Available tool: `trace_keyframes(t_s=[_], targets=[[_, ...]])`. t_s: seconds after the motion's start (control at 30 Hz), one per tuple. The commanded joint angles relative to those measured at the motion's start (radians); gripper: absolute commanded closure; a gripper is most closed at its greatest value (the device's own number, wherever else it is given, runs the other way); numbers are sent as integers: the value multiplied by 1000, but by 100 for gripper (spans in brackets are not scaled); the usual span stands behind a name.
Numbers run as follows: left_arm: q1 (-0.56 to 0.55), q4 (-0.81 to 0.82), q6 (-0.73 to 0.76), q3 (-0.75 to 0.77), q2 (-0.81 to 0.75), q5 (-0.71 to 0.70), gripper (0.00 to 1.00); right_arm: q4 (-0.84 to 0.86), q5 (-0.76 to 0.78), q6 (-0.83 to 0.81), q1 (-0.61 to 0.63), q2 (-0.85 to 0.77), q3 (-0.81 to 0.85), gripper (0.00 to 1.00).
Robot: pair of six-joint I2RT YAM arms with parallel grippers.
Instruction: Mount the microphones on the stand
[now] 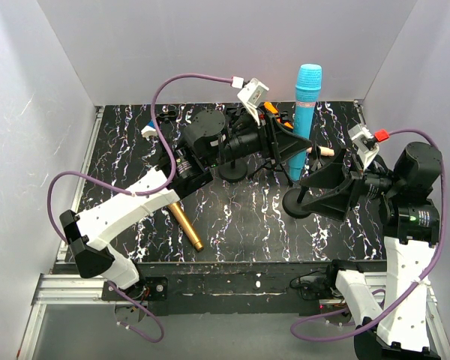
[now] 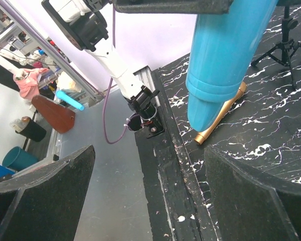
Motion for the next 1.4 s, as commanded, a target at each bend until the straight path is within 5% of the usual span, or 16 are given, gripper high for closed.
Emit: trace_keyframes(t_s=[0.0, 0.97, 1.23, 1.37], targets=[[-8, 61, -10, 32, 0, -11, 100, 57, -80, 23, 4, 6, 17, 4], [-44, 230, -96, -30, 45, -98, 100, 251, 211, 321, 4, 144, 158, 7], [-72, 234, -108, -17, 86, -120, 100, 346, 198, 356, 29, 155, 124, 24], [-83, 250, -113, -40, 78, -141, 100, 395, 176, 396, 36, 161, 105, 53]])
